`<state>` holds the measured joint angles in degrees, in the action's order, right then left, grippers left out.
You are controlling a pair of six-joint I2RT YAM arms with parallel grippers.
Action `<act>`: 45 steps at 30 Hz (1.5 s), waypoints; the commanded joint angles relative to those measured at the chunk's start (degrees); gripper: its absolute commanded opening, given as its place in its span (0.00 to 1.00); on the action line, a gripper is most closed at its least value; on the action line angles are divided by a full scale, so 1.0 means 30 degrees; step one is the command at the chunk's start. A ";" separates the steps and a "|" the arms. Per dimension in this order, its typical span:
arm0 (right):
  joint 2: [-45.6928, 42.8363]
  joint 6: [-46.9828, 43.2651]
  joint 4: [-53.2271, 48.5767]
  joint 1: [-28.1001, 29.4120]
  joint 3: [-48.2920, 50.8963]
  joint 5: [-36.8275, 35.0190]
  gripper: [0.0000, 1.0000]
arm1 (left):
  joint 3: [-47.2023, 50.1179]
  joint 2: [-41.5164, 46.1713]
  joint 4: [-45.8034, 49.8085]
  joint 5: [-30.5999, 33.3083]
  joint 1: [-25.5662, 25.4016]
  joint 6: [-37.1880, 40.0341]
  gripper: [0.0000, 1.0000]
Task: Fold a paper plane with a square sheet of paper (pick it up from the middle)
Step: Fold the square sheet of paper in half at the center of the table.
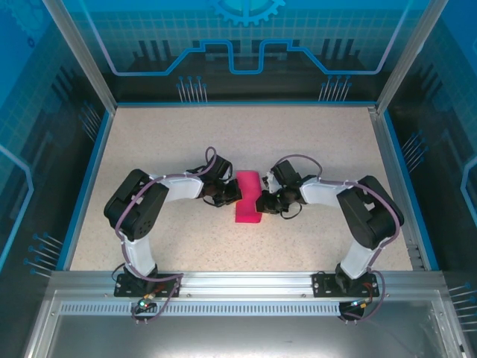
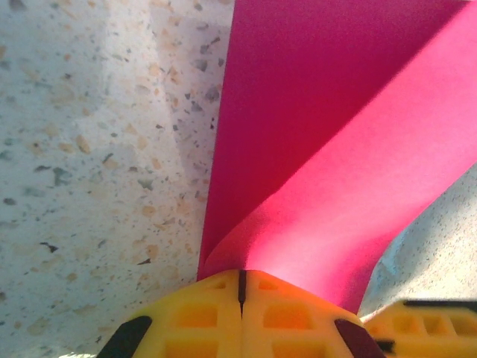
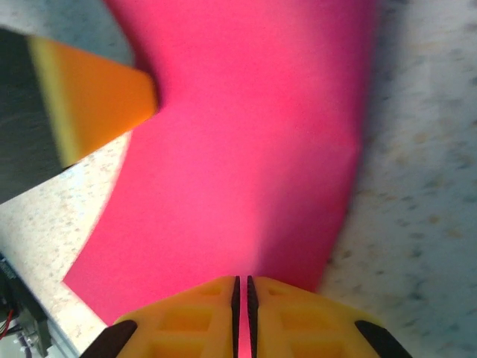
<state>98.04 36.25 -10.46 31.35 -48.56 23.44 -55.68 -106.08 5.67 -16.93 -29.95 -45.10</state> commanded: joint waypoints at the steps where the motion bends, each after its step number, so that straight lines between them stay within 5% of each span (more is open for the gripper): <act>1: -0.0616 0.0524 -0.0468 0.0632 0.0501 0.0133 0.14 | 0.0982 -0.1143 0.2227 0.1565 -0.0086 -0.0414 0.00; 20: -0.0304 0.1393 0.0037 0.0969 0.2596 -0.0515 0.14 | 0.0984 -0.0851 0.2460 0.1714 -0.0114 -0.0320 0.00; 29: -0.1582 0.0498 -0.0206 0.0108 0.0001 -0.0138 0.15 | 0.0982 -0.0819 0.2555 0.1658 -0.0120 -0.0016 0.00; 45: 0.4280 0.0179 0.1048 -0.1959 -0.4178 -0.0162 0.13 | 0.0830 -0.1121 0.3060 0.1654 -0.0268 0.0641 0.00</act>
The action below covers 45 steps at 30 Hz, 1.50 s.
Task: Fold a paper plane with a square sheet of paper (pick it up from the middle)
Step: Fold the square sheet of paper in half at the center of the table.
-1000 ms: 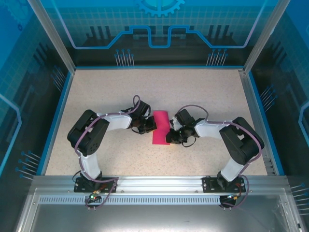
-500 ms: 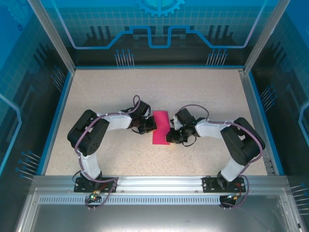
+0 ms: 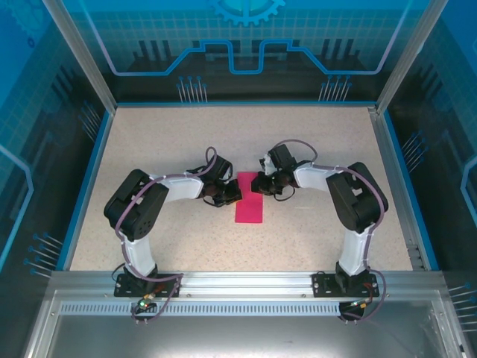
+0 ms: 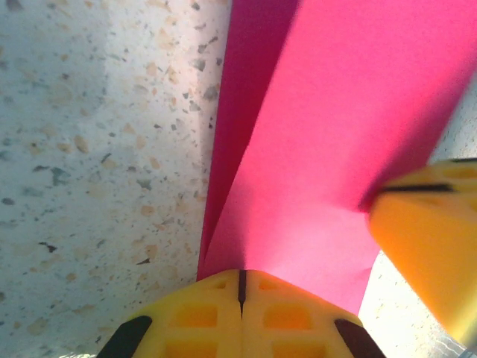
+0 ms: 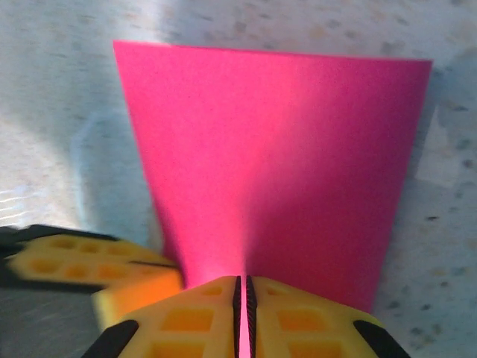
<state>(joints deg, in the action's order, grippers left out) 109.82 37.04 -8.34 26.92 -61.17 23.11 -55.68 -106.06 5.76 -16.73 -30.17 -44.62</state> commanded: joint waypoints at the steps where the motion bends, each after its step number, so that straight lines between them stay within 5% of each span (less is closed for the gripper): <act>1: 0.0435 0.0027 0.0551 -0.0590 0.0129 -0.0156 0.13 | 0.0850 -0.1149 0.3060 0.1558 -0.0208 0.0560 0.00; 14: 0.0188 0.0921 -0.0005 -0.0743 -0.1448 0.1160 0.14 | 0.0799 -0.1282 0.3226 0.1545 -0.0255 0.0954 0.00; 45: 0.2418 0.1027 -0.0098 -0.1439 -0.3021 -0.1032 0.15 | 0.0879 -0.0945 0.3206 0.1747 -0.0342 0.0737 0.00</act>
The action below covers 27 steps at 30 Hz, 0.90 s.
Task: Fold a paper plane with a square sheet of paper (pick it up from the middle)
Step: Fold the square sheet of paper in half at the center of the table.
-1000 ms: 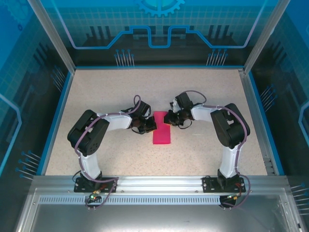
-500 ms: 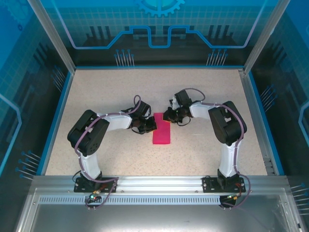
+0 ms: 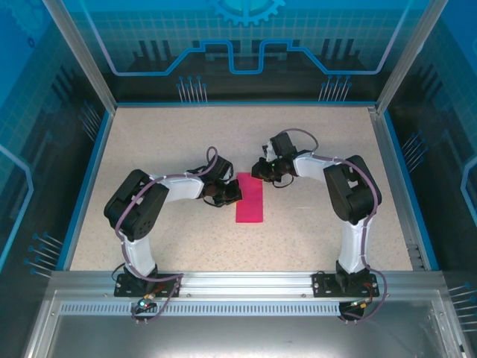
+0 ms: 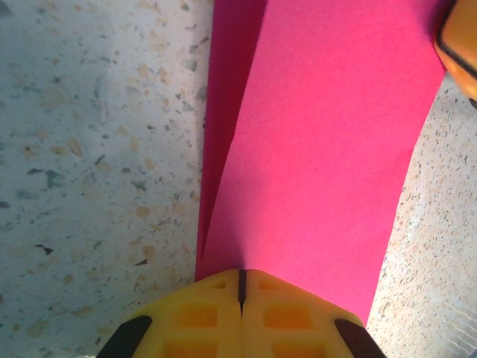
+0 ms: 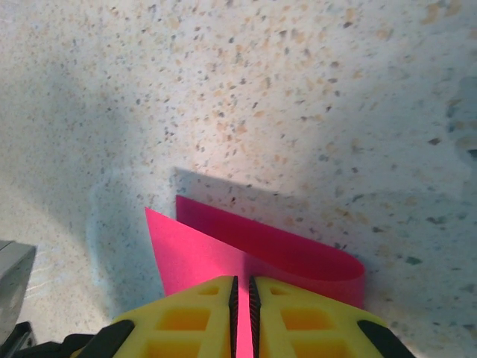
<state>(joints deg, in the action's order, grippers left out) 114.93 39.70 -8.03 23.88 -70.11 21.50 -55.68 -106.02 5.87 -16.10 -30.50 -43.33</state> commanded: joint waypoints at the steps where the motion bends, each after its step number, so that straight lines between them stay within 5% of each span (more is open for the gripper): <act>1: 0.0879 0.0154 -0.0280 -0.0514 -0.0145 -0.0695 0.14 | 0.0889 -0.0938 0.3171 0.1523 -0.0233 0.0329 0.00; 12: -0.0192 -0.0227 -0.0981 -0.0665 -0.1188 -0.0889 0.15 | 0.1010 -0.0775 0.3087 0.1601 -0.0231 0.0350 0.00; 20: -0.4286 0.0539 0.0091 0.0434 0.3144 -0.0278 0.16 | 0.1069 -0.0755 0.3054 0.1762 -0.0233 0.0201 0.00; 27: -0.4587 0.1441 0.0737 0.1860 0.5731 0.0433 0.15 | 0.1054 -0.0614 0.3024 0.1879 -0.0240 0.0046 0.00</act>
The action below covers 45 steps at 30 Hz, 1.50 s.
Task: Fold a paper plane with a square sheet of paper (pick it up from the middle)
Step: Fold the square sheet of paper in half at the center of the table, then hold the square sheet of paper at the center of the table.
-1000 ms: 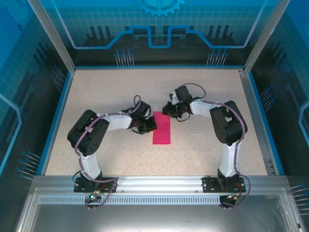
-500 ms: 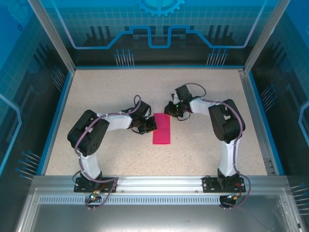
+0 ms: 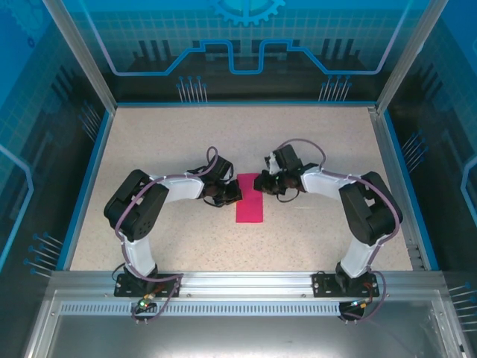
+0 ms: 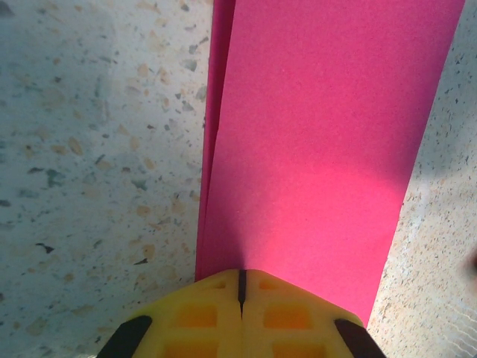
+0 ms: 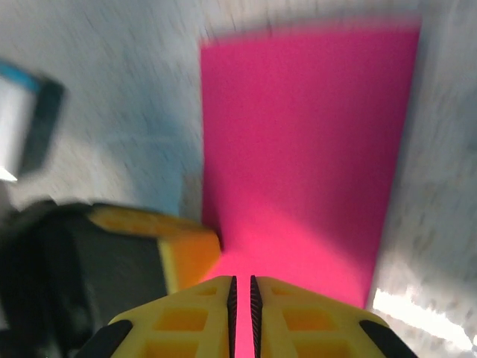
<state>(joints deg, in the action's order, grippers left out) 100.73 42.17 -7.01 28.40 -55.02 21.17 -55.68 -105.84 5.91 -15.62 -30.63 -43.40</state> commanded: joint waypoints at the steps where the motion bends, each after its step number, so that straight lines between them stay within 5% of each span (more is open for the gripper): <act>1: 0.0268 0.0759 0.0628 0.0377 0.0994 0.0617 0.15 | 0.1070 -0.0615 0.2982 0.1746 -0.0218 0.0037 0.00; 13: 0.1560 -0.0519 0.0026 0.0088 0.2017 0.0645 0.14 | 0.1108 0.0219 0.2980 0.1481 -0.0221 0.0269 0.00; 24: 0.1907 -0.4370 -0.1305 -0.0554 0.1661 0.2427 0.13 | -0.2028 0.1142 0.1684 -0.2248 -0.0244 0.1453 0.02; 45: 0.2057 -0.4214 0.0464 -0.1146 0.2347 0.3571 0.13 | -0.4061 -0.3048 -0.2543 -0.2673 -0.0955 -0.1996 0.00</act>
<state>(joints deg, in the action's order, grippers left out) 104.86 29.54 -3.73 25.87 -49.41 32.27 -65.63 -114.19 0.58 -21.34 -33.19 -48.10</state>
